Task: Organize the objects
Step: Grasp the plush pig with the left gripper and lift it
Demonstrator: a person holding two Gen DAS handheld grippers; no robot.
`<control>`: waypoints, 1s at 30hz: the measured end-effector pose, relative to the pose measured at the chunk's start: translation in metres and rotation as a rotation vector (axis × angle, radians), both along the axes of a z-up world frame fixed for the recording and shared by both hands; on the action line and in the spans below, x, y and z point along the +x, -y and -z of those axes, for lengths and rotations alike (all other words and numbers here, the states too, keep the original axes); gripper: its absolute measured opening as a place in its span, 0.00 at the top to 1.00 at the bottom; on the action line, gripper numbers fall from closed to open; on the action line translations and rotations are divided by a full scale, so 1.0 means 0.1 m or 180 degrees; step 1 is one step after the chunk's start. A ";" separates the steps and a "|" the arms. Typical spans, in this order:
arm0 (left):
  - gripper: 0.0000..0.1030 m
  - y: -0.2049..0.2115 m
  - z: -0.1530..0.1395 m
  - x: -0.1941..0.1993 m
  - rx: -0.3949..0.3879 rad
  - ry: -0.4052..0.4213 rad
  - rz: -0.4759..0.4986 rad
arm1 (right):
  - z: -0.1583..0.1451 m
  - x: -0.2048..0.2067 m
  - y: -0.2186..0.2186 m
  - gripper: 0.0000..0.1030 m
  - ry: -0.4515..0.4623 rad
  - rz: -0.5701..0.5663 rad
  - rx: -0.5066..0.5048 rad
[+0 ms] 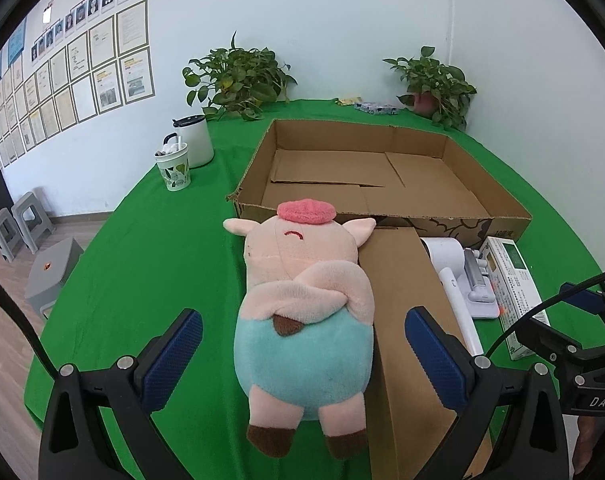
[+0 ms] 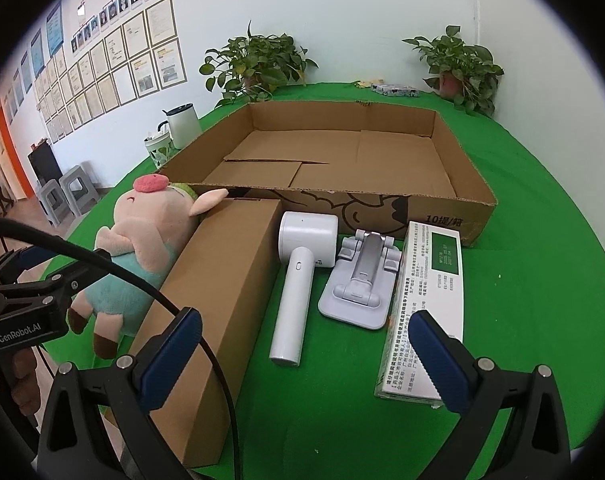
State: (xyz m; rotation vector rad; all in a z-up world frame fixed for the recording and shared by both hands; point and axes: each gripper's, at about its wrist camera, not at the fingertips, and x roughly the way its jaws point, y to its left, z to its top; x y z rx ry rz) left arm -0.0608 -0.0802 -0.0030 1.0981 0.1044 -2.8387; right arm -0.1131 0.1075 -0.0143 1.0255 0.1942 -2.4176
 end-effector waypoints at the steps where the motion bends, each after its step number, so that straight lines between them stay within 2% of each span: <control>1: 0.01 0.03 -0.01 -0.02 0.0024 0.0001 0.0008 | -0.02 -0.01 0.01 0.00 -0.0027 -0.0022 0.0000; 4: 0.01 0.11 0.00 -0.10 0.0202 0.0036 0.0135 | -0.15 0.07 0.05 0.00 -0.0189 -0.0294 -0.0076; 7: 0.01 0.21 0.03 -0.16 0.0384 0.0064 0.0252 | -0.42 0.31 0.15 0.00 -0.0322 -0.0970 -0.0336; 10: 0.01 0.30 0.13 -0.23 0.0497 0.0157 0.0294 | -0.60 0.50 0.28 0.00 -0.0133 -0.1697 -0.0744; 12: 0.01 0.36 0.22 -0.27 0.0591 0.0241 0.0306 | -0.61 0.50 0.34 0.00 0.0021 -0.1941 -0.0957; 14: 0.02 0.40 0.34 -0.31 0.0693 0.0312 0.0328 | -0.50 0.36 0.38 0.00 0.0133 -0.1927 -0.1015; 16: 0.05 0.45 0.47 -0.36 0.0769 0.0406 0.0322 | -0.30 0.08 0.40 0.00 0.0385 -0.1652 -0.0976; 18: 0.10 0.47 0.60 -0.39 0.0875 0.0484 0.0372 | -0.10 -0.19 0.39 0.00 0.0553 -0.1245 -0.0743; 21: 0.11 0.50 0.70 -0.38 0.0991 0.0436 0.0408 | 0.01 -0.41 0.37 0.00 0.0351 -0.0886 -0.0288; 25: 0.20 0.52 0.74 -0.37 0.0990 0.0395 0.0447 | -0.02 -0.47 0.46 0.00 -0.0012 -0.0758 0.0118; 28: 0.24 0.57 0.75 -0.33 0.1055 0.0364 0.0466 | -0.05 -0.48 0.62 0.00 -0.0198 -0.0786 0.0282; 30: 0.26 0.62 0.74 -0.28 0.1126 0.0342 0.0465 | -0.06 -0.47 0.79 0.00 -0.0212 -0.0891 0.0262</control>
